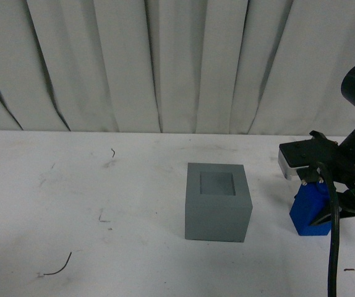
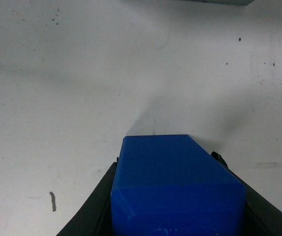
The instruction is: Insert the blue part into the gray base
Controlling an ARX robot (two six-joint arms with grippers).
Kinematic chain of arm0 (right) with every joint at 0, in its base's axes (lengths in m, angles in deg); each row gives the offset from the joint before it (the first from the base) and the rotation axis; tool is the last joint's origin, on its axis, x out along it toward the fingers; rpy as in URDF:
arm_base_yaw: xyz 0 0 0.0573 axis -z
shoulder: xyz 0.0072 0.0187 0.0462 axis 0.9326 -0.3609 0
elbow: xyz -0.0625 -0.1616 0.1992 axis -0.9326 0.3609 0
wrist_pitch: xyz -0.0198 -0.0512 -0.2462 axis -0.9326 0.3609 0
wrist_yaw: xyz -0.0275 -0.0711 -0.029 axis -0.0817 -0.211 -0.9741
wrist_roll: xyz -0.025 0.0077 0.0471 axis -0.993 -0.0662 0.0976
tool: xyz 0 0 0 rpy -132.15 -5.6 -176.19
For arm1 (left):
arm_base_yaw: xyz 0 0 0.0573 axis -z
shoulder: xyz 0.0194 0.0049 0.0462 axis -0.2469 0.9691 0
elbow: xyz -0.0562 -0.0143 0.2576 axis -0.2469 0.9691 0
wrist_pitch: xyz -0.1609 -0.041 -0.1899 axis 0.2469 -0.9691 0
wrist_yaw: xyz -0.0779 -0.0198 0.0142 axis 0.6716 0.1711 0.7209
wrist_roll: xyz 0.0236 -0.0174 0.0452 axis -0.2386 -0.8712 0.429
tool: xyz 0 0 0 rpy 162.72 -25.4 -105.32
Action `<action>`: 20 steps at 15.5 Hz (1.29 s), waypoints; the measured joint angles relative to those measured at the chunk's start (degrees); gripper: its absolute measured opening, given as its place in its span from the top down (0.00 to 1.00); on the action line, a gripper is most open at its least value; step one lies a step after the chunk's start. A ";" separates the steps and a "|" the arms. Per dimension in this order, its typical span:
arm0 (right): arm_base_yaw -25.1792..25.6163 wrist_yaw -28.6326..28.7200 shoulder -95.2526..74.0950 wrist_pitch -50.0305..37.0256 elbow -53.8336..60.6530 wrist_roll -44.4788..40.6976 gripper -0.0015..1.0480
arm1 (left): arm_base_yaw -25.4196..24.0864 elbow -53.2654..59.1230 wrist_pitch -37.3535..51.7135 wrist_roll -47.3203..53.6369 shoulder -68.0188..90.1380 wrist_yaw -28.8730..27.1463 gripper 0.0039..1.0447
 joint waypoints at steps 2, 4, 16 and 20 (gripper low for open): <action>-0.07 0.07 1.62 1.51 0.13 0.02 0.55 | 0.00 0.00 0.00 0.00 0.00 0.00 0.06; -0.07 0.07 4.31 4.66 -0.55 0.00 0.55 | 0.00 0.00 0.00 0.00 0.00 0.00 0.06; -3.72 2.27 8.48 16.48 -12.90 1.33 0.55 | 0.00 0.00 0.00 0.00 0.00 0.00 0.06; -5.42 3.34 6.34 17.20 -15.65 4.00 0.55 | 0.00 0.00 0.02 0.00 0.00 0.00 0.06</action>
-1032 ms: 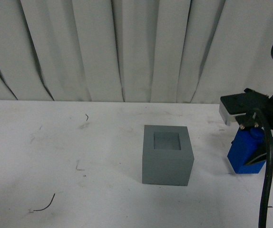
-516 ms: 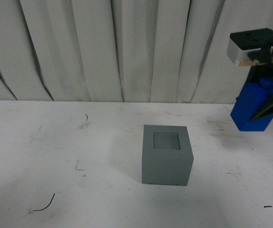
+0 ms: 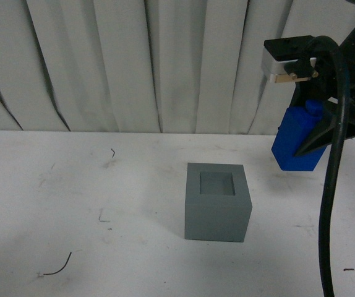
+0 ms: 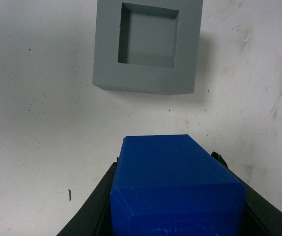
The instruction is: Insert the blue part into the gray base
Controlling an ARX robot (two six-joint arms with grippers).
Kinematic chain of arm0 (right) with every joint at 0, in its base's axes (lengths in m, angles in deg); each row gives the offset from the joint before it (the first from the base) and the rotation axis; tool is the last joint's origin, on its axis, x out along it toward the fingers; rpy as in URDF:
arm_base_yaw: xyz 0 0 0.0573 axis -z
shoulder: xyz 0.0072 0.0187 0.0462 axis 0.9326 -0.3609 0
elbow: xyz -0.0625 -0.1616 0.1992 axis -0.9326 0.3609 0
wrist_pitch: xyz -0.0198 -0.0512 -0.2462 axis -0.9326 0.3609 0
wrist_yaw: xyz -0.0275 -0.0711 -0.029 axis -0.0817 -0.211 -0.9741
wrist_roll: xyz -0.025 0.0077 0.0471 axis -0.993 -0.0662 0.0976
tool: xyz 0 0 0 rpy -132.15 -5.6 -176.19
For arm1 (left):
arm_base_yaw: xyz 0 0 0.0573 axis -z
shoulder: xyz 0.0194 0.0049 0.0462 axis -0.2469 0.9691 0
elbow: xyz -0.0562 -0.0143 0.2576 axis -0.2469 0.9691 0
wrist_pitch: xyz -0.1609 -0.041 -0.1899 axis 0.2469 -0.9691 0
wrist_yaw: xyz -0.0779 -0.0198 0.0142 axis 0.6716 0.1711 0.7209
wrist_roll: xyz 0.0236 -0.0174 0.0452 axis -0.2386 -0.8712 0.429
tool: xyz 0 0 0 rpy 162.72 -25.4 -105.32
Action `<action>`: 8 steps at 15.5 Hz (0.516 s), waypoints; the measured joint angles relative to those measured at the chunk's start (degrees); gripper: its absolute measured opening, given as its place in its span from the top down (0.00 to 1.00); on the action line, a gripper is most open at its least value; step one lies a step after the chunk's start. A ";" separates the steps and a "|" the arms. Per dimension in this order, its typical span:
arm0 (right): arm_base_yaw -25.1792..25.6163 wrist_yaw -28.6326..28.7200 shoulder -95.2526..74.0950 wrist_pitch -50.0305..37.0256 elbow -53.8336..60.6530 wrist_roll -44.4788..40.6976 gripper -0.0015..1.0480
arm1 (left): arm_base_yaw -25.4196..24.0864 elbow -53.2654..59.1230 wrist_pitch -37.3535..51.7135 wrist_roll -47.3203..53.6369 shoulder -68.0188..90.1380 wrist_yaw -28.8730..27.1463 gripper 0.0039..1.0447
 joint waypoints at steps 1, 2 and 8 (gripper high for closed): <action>-0.57 0.00 -1.01 0.39 -1.03 0.85 0.55 | 0.00 0.00 0.00 0.00 0.00 0.00 0.06; -1.33 0.02 -1.92 0.70 -1.64 1.53 0.55 | 0.00 0.00 -0.02 0.00 0.00 0.00 0.06; -12.70 -2.21 -6.51 -4.02 -3.74 19.93 0.55 | 0.00 0.00 -0.02 0.00 0.00 0.00 0.06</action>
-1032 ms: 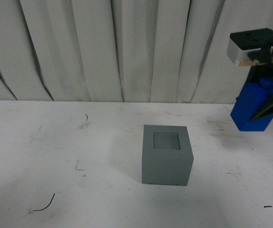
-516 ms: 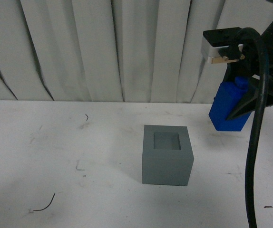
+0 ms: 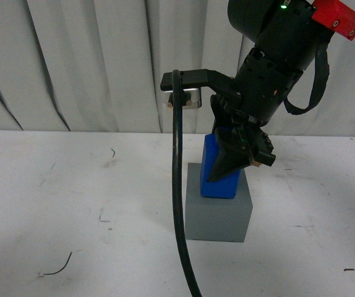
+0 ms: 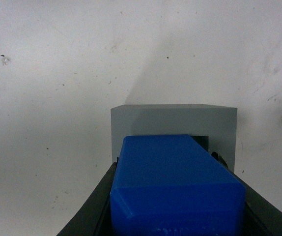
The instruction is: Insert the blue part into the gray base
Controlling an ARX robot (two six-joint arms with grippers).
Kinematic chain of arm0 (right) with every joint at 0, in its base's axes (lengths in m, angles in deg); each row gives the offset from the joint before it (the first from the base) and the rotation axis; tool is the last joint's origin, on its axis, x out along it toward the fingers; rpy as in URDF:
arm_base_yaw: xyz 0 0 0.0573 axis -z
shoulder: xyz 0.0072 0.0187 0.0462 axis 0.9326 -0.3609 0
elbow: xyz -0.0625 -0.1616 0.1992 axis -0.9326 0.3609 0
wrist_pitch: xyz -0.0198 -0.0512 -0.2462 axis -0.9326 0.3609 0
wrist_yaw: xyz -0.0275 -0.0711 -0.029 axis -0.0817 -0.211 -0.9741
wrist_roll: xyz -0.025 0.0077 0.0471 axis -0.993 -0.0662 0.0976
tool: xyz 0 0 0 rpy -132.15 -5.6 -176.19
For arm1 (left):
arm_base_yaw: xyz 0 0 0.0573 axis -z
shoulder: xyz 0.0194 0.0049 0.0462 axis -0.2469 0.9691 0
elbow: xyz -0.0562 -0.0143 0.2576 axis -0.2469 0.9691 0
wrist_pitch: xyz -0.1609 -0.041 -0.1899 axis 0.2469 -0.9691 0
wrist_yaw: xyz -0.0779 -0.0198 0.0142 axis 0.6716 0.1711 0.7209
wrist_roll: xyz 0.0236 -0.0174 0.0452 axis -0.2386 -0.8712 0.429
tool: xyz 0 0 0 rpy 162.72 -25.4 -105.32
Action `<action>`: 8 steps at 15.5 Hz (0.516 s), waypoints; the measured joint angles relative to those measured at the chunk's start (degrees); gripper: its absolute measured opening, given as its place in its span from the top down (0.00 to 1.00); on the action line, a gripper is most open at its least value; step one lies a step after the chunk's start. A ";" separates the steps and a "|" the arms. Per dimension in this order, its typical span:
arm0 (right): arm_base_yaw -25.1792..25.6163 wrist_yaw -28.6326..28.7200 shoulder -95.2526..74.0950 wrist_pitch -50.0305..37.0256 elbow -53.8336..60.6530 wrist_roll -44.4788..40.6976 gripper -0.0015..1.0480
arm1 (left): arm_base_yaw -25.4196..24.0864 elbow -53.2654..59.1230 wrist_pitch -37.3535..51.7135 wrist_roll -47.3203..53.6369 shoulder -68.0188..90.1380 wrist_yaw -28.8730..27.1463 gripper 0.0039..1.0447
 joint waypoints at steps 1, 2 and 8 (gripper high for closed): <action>-0.02 0.00 -0.04 -0.31 0.00 0.07 0.55 | 0.00 0.00 0.00 0.00 0.00 0.00 0.06; -0.02 -0.07 -0.04 -0.20 0.00 0.04 0.55 | 0.00 0.00 0.02 0.00 0.00 0.00 0.06; 0.50 -0.72 -1.01 -0.17 -0.37 -3.41 0.55 | 0.00 0.00 0.00 0.00 0.00 0.00 0.06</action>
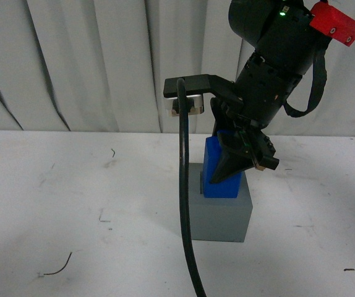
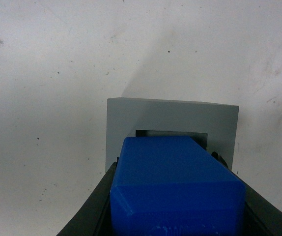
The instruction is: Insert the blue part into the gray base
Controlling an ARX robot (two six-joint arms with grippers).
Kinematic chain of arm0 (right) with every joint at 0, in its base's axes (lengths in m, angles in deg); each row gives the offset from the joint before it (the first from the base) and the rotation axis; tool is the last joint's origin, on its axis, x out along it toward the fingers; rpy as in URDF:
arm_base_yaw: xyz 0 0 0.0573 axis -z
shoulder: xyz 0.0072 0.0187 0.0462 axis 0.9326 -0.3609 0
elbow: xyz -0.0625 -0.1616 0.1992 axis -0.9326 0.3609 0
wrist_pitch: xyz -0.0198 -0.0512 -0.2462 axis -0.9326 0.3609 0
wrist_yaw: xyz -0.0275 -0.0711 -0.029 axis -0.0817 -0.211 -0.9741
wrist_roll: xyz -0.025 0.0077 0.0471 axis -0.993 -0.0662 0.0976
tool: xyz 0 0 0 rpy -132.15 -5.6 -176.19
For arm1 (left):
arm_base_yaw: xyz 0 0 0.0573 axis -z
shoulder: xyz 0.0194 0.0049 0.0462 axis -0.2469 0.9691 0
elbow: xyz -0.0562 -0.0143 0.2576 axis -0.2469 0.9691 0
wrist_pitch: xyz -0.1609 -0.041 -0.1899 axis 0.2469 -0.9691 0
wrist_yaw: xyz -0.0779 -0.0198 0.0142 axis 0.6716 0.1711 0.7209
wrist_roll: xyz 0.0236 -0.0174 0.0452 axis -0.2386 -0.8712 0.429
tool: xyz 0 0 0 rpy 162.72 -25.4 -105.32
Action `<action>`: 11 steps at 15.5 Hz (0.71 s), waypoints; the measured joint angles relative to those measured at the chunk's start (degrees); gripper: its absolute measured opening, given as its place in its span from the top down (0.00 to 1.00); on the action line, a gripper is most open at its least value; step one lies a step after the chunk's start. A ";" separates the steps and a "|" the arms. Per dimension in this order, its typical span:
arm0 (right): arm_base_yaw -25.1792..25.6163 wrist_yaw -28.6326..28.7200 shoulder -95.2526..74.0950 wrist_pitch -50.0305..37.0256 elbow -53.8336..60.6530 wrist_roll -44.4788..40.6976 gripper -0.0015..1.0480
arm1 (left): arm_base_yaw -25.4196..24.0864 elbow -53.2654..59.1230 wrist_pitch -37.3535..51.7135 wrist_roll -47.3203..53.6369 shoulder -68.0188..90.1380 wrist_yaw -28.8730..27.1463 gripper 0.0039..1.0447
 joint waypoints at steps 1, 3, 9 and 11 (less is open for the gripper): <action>0.00 -0.09 -0.02 0.02 -0.07 -1.29 0.55 | 0.00 0.00 0.00 0.00 0.00 0.00 0.06; 0.22 -0.31 -0.07 -0.28 -0.07 -2.47 0.55 | 0.00 0.00 0.02 0.00 0.00 0.00 0.06; 0.31 -0.68 -0.66 -1.16 -0.39 -2.93 0.55 | 0.00 0.00 0.00 0.00 0.00 0.00 0.06; 0.24 -0.59 -0.66 -1.97 -0.35 -1.38 0.55 | 0.00 0.00 0.02 0.00 0.00 0.00 0.06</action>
